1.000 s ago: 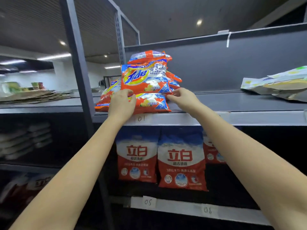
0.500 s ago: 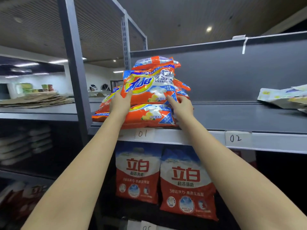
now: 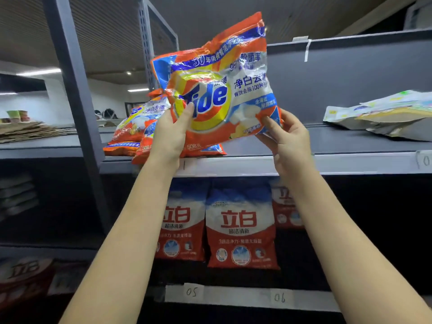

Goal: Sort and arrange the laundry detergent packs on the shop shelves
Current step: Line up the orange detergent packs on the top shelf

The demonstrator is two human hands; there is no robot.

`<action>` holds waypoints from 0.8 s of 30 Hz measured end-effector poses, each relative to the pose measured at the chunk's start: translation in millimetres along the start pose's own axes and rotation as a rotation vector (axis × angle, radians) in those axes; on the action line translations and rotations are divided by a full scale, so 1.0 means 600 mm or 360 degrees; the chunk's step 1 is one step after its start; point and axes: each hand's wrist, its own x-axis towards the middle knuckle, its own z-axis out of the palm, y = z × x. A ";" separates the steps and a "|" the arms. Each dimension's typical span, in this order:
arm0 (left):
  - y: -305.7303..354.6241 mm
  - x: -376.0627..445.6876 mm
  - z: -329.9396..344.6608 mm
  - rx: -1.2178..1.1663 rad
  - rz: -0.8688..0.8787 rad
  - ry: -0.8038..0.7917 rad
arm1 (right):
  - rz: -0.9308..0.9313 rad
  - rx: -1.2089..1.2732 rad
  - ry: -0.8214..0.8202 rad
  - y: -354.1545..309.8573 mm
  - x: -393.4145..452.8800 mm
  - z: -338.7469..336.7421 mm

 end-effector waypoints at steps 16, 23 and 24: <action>-0.211 -0.326 0.172 -0.0617 -0.1043 -0.0668 | 0.0594 -0.0545 0.0386 0.021 -0.363 -0.343; -0.316 -0.412 0.244 -0.0528 -0.1501 -0.0748 | 0.0978 -0.0754 0.0503 0.042 -0.411 -0.451; -0.329 -0.418 0.257 -0.0528 -0.1533 -0.0740 | 0.0998 -0.0768 0.0513 0.045 -0.409 -0.466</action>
